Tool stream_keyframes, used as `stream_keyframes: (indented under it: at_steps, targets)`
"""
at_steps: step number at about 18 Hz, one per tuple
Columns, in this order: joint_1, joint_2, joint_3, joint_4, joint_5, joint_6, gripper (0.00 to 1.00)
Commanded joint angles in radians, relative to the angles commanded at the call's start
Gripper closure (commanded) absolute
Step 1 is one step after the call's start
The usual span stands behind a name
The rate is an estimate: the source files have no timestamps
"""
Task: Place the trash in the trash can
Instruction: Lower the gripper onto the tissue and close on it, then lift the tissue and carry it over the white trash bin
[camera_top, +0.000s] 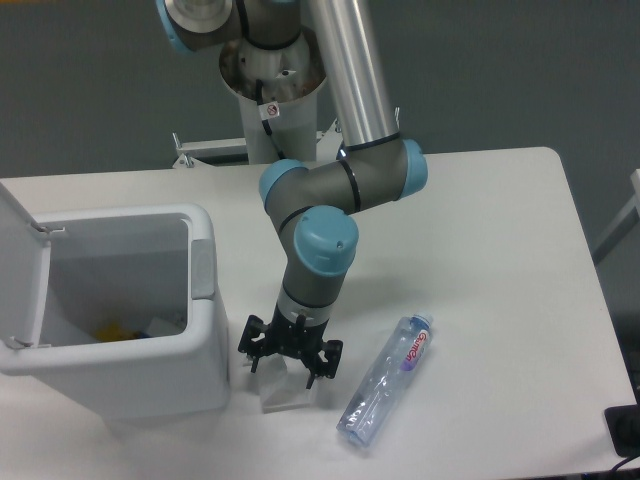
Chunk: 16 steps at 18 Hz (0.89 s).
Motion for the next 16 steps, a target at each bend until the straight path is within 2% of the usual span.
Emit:
stream_keyframes:
  at_steps: [1, 7, 10, 13, 14, 16]
  targets:
    - [0.000, 0.002, 0.002, 0.000, 0.000, -0.002, 1.00]
    - [0.002, 0.018, 0.015, 0.000, -0.002, -0.014, 1.00]
    - [0.018, 0.069, 0.032, 0.000, -0.027, -0.015, 1.00]
    - [0.055, 0.110, 0.049, 0.000, -0.116, -0.044, 1.00]
    - [0.080, 0.135, 0.079, 0.002, -0.147, -0.058, 1.00]
    - [0.129, 0.141, 0.187, 0.002, -0.233, -0.129, 1.00]
